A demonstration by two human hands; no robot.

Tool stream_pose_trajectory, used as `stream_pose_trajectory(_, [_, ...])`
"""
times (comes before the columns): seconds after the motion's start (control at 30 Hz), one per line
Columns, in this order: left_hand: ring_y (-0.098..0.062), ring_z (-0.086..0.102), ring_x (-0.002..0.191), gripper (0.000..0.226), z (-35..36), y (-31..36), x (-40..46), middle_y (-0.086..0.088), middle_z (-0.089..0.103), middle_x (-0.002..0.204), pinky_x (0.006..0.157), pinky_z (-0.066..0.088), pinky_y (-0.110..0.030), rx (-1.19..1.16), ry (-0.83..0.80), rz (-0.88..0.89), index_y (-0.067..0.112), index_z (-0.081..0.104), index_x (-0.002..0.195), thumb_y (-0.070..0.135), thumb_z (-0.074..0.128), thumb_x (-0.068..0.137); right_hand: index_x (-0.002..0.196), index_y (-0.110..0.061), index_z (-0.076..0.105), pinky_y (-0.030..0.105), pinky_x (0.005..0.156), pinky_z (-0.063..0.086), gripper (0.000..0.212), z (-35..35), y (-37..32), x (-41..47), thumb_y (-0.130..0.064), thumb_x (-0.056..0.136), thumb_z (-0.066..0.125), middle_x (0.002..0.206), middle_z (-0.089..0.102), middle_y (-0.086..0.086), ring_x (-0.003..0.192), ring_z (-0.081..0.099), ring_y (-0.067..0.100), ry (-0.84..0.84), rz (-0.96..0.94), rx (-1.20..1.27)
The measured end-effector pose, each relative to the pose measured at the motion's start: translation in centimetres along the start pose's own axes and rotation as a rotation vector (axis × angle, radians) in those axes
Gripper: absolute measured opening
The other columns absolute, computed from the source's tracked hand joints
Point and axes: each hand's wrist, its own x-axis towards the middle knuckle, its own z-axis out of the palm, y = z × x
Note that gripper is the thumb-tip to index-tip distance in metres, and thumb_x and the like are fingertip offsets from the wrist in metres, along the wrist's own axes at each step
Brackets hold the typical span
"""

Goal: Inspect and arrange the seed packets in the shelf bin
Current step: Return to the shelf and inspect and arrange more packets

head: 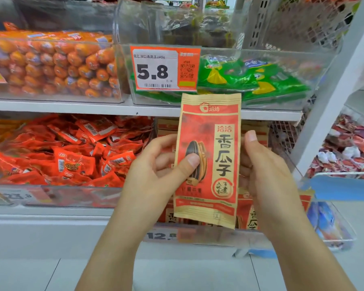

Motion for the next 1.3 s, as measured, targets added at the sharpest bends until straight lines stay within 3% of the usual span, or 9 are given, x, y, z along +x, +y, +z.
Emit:
stream_pose_trajectory(0.13, [-0.012,0.073,0.071,0.046,0.7,-0.2,-0.2,-0.001,0.077,0.087,0.058,0.054,-0.02,-0.032,0.092,0.027,0.013,0.052,0.105,0.031,0.07,0.066,0.094,-0.025,0.072,0.016,0.056,0.052,0.033,-0.2,0.3,-0.6,-0.045,0.082,0.049,0.086,0.077,-0.005,0.074,0.072,0.005,-0.044,-0.001,-0.029])
stream_pose_trajectory(0.27, [-0.01,0.071,0.068,0.039,0.9,-0.4,-0.2,0.0,0.076,0.083,0.058,0.054,-0.021,-0.004,0.073,0.033,0.009,0.047,0.093,0.03,0.068,0.069,0.097,-0.024,0.071,0.016,0.057,0.052,0.025,-0.1,0.6,-0.8,-0.033,0.095,0.048,0.085,0.077,-0.003,0.073,0.072,0.007,-0.01,0.026,0.016])
stream_pose_trajectory(0.43, [-0.019,0.073,0.088,0.057,0.3,-0.7,-0.3,0.001,0.075,0.1,0.072,0.059,-0.035,0.087,-0.072,-0.018,0.018,0.052,0.105,0.031,0.091,0.065,0.087,-0.023,0.075,0.028,0.057,0.059,0.03,-0.3,0.7,-0.6,-0.03,0.1,0.048,0.081,0.076,0.004,0.069,0.073,0.017,0.022,0.061,0.018])
stream_pose_trajectory(0.53, [-0.011,0.07,0.1,0.075,-0.2,-1.1,-0.3,0.012,0.07,0.115,0.078,0.058,-0.033,0.157,-0.157,-0.009,0.03,0.051,0.118,0.037,0.084,0.051,0.088,-0.018,0.074,0.028,0.055,0.058,0.03,-0.7,0.9,-0.6,-0.031,0.099,0.049,0.079,0.076,0.006,0.066,0.072,0.018,0.036,0.07,-0.001])
stream_pose_trajectory(0.7, [-0.011,0.066,0.111,0.098,0.2,-1.1,-0.6,0.013,0.065,0.125,0.086,0.057,-0.03,0.177,-0.38,0.004,0.038,0.033,0.144,0.004,0.083,0.067,0.084,-0.021,0.074,0.034,0.059,0.057,0.031,-1.1,1.0,-0.2,-0.034,0.099,0.05,0.08,0.076,0.006,0.067,0.071,0.02,0.073,0.051,-0.012])
stream_pose_trajectory(0.9, [-0.01,0.067,0.109,0.125,1.0,-0.9,-0.9,0.016,0.061,0.131,0.088,0.056,-0.037,0.269,-0.408,0.03,0.046,0.004,0.151,0.007,0.088,0.066,0.083,-0.017,0.074,0.046,0.069,0.058,0.034,-1.4,1.0,-0.1,-0.035,0.1,0.05,0.079,0.075,0.01,0.069,0.07,0.024,0.102,0.017,-0.059])
stream_pose_trajectory(1.03, [-0.006,0.065,0.112,0.13,0.9,-1.0,-1.1,0.021,0.061,0.129,0.096,0.052,-0.043,0.316,-0.395,0.028,0.049,-0.005,0.151,0.018,0.086,0.064,0.082,-0.013,0.072,0.048,0.069,0.057,0.037,-1.5,0.9,-0.1,-0.034,0.1,0.05,0.076,0.075,0.008,0.067,0.071,0.023,0.105,0.003,-0.109])
stream_pose_trajectory(1.17, [-0.002,0.063,0.114,0.13,0.6,-1.2,-1.0,0.028,0.058,0.129,0.093,0.054,-0.029,0.286,-0.437,0.028,0.047,-0.006,0.151,0.006,0.086,0.068,0.082,-0.016,0.073,0.044,0.067,0.056,0.035,-1.8,0.7,-0.2,-0.034,0.1,0.049,0.075,0.075,0.005,0.066,0.07,0.021,0.111,-0.016,-0.132])
stream_pose_trajectory(1.3, [-0.012,0.063,0.116,0.11,0.5,-1.0,-0.9,0.015,0.058,0.135,0.089,0.055,-0.026,0.18,-0.502,0.027,0.045,0.007,0.152,0.002,0.076,0.078,0.088,-0.018,0.073,0.037,0.063,0.057,0.031,-2.0,0.3,-0.3,-0.032,0.1,0.049,0.076,0.075,0.003,0.066,0.071,0.018,0.094,-0.033,-0.133])
